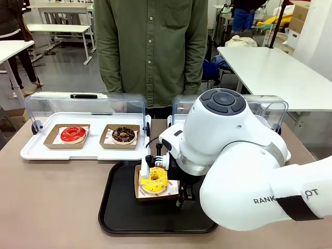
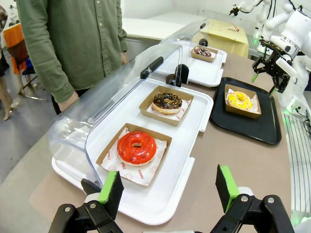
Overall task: Move the third donut from the left to the tray.
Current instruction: Pick up the Paper togo box containing the Donut indicated by the person and place it on the Handle tray.
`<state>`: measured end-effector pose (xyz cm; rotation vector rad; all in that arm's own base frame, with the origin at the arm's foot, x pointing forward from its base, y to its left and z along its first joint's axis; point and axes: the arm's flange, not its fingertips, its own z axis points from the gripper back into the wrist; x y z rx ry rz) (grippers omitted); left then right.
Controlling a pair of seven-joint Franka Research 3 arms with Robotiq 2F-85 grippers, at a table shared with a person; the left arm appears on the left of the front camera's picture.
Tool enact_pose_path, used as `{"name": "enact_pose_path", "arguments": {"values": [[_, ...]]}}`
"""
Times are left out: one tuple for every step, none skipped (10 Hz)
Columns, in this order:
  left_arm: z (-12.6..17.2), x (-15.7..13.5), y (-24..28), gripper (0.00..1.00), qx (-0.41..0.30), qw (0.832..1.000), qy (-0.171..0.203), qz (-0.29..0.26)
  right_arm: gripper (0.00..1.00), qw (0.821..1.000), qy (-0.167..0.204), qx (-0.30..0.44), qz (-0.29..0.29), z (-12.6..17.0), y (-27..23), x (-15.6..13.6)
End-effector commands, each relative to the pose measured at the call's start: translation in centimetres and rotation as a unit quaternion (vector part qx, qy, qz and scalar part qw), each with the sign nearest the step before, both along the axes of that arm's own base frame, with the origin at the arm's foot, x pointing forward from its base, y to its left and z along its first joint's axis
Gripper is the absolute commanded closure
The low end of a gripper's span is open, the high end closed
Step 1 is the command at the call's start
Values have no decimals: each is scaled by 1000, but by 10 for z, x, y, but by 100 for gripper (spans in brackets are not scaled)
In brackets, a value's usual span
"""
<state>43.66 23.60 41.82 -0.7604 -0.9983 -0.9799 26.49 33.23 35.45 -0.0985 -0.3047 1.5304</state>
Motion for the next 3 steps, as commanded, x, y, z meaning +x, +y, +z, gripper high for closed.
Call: {"name": "enact_pose_path", "arguments": {"values": [[0,-2,-1,0,2,1000,-7,-2,0,1000,-11,5,-7,0,2,1],[0,-2,-1,0,2,1000,-7,-2,0,1000,-11,5,-7,0,2,1],[0,-2,-1,0,2,1000,-7,-2,0,1000,-11,5,-7,0,2,1]]}}
